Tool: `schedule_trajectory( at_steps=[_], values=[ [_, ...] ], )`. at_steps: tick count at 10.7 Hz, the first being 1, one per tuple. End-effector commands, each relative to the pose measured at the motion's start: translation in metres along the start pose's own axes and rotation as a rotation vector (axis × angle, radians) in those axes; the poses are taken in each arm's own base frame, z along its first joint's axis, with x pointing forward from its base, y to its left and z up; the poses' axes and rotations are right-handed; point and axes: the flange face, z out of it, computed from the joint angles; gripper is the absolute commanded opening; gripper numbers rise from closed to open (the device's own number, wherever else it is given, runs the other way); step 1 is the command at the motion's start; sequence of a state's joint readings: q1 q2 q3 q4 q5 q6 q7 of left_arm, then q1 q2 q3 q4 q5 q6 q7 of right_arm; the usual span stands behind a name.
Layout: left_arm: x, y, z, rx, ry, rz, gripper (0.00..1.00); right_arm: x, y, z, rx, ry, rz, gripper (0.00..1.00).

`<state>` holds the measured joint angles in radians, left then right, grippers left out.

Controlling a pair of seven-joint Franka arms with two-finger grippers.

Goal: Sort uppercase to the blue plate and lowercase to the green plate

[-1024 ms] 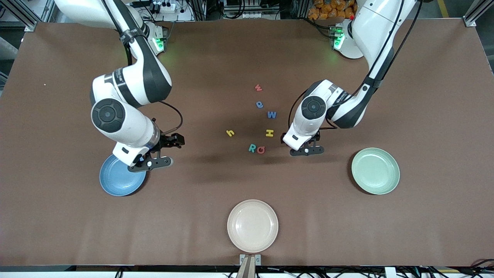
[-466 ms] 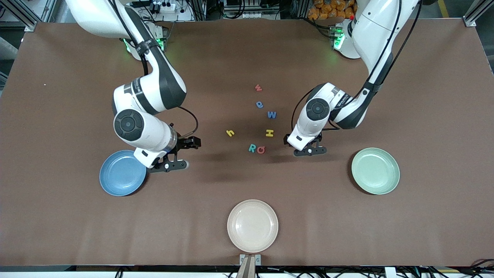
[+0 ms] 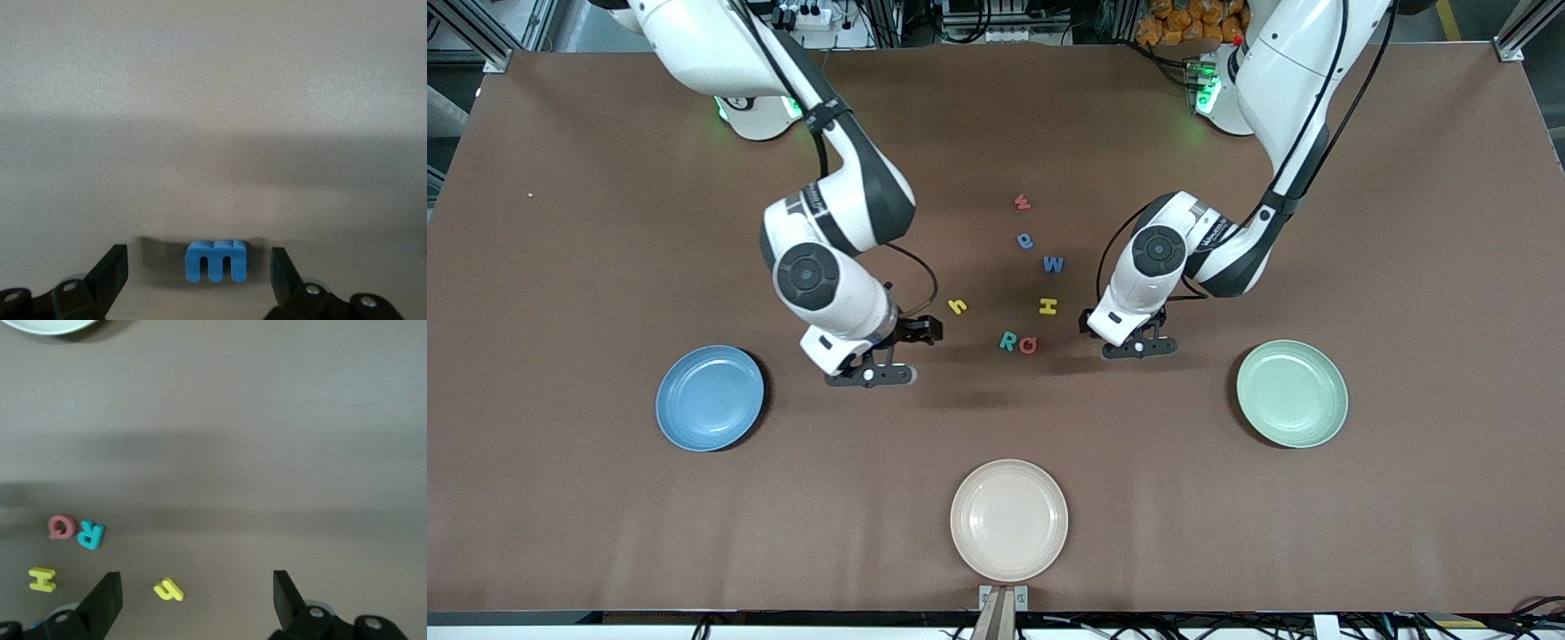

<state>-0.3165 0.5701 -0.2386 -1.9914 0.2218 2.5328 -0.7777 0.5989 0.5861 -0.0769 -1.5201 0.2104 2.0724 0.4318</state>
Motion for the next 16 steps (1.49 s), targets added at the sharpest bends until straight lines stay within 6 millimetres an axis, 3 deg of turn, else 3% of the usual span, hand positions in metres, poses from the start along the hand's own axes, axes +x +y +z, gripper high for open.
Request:
schedule_trajectory(
  at_steps=[1, 8, 9, 14, 16],
  values=[
    [-0.002, 0.001, 0.004, 0.006, 0.018, 0.012, 0.9, -0.004, -0.025, 0.018, 0.003, 0.017, 0.05, 1.0],
    [-0.001, 0.002, 0.007, -0.002, 0.02, 0.012, 0.72, -0.016, -0.059, 0.062, -0.016, 0.097, 0.191, 1.0],
    [-0.001, 0.002, 0.011, 0.0, 0.016, 0.011, 0.64, -0.018, -0.062, 0.07, -0.028, 0.112, 0.225, 1.0],
    [0.002, 0.001, 0.01, -0.005, 0.021, 0.02, 0.01, -0.039, -0.091, 0.124, -0.039, 0.116, 0.278, 1.0],
    [0.012, -0.008, -0.001, -0.005, 0.039, 0.016, 0.0, -0.038, -0.108, 0.142, -0.028, 0.129, 0.296, 1.0]
  ],
)
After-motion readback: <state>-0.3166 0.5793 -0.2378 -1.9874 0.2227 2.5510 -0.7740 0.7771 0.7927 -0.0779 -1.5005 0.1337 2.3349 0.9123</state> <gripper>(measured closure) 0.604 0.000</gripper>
